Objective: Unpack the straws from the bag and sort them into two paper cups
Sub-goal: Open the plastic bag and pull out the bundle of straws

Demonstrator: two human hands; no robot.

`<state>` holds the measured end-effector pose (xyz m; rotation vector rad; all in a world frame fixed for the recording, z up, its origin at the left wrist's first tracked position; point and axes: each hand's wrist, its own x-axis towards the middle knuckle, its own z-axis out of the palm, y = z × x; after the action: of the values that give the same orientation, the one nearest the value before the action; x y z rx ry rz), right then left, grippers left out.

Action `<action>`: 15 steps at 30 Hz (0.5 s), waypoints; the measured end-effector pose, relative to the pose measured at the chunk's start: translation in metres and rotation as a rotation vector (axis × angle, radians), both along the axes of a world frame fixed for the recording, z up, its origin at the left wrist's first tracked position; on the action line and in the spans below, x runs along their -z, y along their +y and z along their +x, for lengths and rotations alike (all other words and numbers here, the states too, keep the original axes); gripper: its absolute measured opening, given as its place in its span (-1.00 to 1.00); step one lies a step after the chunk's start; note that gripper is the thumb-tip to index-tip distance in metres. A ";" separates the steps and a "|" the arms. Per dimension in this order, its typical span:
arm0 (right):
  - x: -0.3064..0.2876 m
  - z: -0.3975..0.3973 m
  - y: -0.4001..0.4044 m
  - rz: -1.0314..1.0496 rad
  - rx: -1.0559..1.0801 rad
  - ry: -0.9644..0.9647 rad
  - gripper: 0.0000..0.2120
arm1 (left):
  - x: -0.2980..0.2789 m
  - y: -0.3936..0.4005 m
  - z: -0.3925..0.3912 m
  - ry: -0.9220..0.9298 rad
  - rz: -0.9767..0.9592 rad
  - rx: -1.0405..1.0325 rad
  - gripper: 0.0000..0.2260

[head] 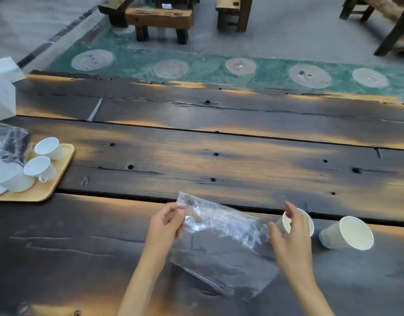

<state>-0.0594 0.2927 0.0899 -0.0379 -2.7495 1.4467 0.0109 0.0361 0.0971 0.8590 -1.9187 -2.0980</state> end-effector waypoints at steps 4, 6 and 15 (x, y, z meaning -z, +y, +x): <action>-0.040 0.014 -0.015 0.060 -0.340 0.336 -0.75 | -0.023 0.025 0.011 0.029 -0.009 0.078 -0.84; -0.055 0.023 -0.030 0.025 -0.489 0.357 -0.82 | -0.035 0.038 0.015 0.078 -0.048 0.147 -0.85; -0.077 0.045 -0.046 -0.079 -0.635 0.314 -0.81 | -0.069 0.065 0.037 0.269 -0.155 0.353 -0.78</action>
<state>-0.0143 0.2466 0.1665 1.0465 -2.5406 1.4939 0.0482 0.1007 0.1657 0.2022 -2.1657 -2.0741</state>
